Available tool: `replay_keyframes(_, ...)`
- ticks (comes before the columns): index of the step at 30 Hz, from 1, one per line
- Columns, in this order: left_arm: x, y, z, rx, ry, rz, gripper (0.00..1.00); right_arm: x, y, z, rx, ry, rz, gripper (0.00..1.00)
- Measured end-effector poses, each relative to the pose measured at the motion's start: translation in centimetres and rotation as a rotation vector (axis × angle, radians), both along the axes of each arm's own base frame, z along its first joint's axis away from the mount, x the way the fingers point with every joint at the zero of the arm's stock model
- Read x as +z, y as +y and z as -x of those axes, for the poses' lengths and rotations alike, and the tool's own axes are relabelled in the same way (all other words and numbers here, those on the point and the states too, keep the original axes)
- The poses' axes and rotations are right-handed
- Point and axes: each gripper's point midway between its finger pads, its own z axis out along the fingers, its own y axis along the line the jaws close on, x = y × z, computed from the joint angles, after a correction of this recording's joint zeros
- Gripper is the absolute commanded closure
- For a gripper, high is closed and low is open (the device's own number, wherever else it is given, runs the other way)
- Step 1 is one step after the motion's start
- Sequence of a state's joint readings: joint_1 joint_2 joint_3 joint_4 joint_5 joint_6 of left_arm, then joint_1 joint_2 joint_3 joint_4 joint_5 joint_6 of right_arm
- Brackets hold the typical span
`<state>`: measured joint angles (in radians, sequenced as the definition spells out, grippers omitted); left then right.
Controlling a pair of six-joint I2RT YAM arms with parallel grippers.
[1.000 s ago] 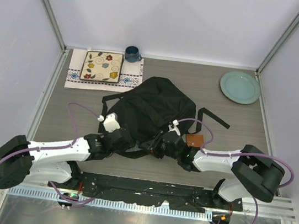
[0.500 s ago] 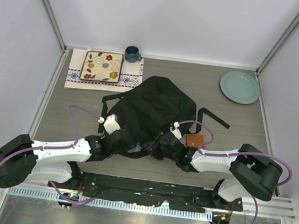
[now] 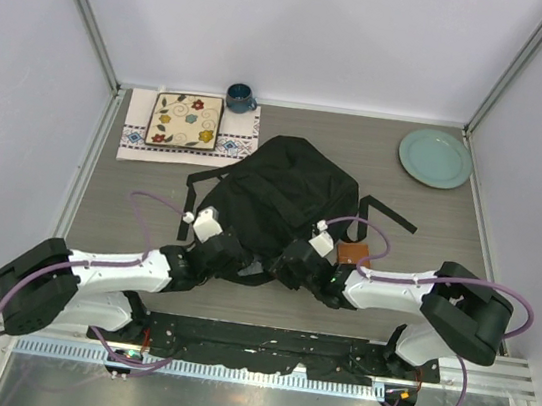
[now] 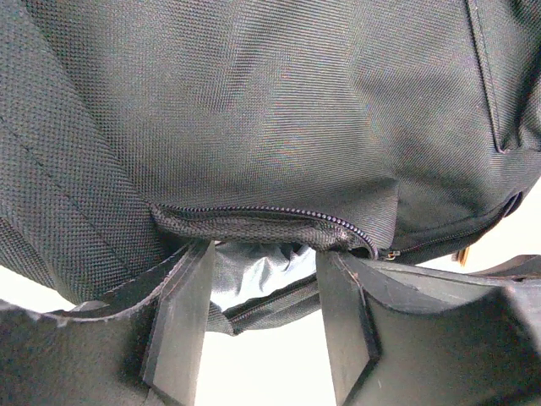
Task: Pack the student bag
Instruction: Adjust the student bag at the center of the board.
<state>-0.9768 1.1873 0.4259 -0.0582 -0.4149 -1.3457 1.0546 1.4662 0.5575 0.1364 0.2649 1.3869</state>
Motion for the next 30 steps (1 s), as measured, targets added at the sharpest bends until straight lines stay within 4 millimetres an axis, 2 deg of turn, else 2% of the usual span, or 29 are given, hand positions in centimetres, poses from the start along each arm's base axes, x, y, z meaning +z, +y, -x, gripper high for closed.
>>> replay_keyframes(6, -0.2, -0.7, -0.4, -0.014, -0.003, 0.0, 0.48, -0.4, -0.4, -0.5, -0.023, 0.001, 0.061, 0.67)
replay_keyframes(11, -0.3, -1.1, -0.7, -0.02, -0.007, -0.005, 0.5, -1.0, -0.7, -1.1, -0.027, -0.011, 0.129, 0.76)
replay_keyframes(16, -0.5, -1.3, -1.0, -0.031, -0.011, -0.024, 0.52, -1.3, -0.5, -1.5, 0.003, -0.026, 0.186, 0.79)
replay_keyframes(21, -0.6, -1.4, -1.3, -0.039, -0.015, -0.04, 0.52, -1.8, -0.5, -1.7, 0.044, -0.045, 0.247, 1.0)
replay_keyframes(30, -0.6, -1.5, -1.3, -0.045, -0.016, -0.04, 0.53, -1.3, -0.6, -1.7, 0.089, -0.082, 0.279, 0.99)
